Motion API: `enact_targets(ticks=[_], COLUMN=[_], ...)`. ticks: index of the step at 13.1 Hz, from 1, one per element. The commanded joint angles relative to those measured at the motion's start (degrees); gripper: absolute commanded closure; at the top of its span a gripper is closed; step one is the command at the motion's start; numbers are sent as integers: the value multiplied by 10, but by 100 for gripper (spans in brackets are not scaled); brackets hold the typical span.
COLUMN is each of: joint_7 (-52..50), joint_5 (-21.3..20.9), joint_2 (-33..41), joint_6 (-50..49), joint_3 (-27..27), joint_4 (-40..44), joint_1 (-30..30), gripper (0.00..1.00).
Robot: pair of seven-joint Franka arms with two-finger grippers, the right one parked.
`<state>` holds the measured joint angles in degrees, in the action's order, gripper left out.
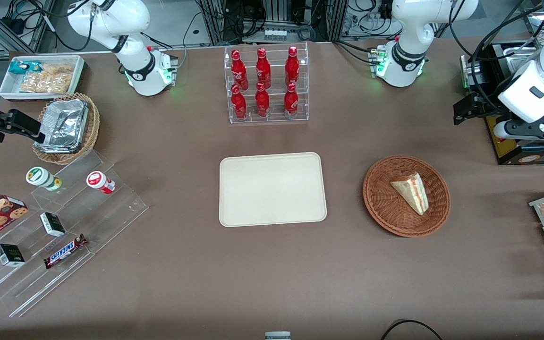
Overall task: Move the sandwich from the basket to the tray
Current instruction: 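Move the left gripper over the sandwich in the wicker basket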
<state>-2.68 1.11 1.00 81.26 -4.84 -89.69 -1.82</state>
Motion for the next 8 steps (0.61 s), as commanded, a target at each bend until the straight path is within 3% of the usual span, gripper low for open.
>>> enact_targets(ticks=[1, 5, 8], joint_7=[4, 2, 2], joint_5=[-4, -9, -9], joint_2=[-1, -15, -14], joint_6=[4, 44, 147], joint_3=[-5, -5, -6], joint_4=[0, -57, -157], joint_1=[7, 6, 4], gripper=[0, 0, 0])
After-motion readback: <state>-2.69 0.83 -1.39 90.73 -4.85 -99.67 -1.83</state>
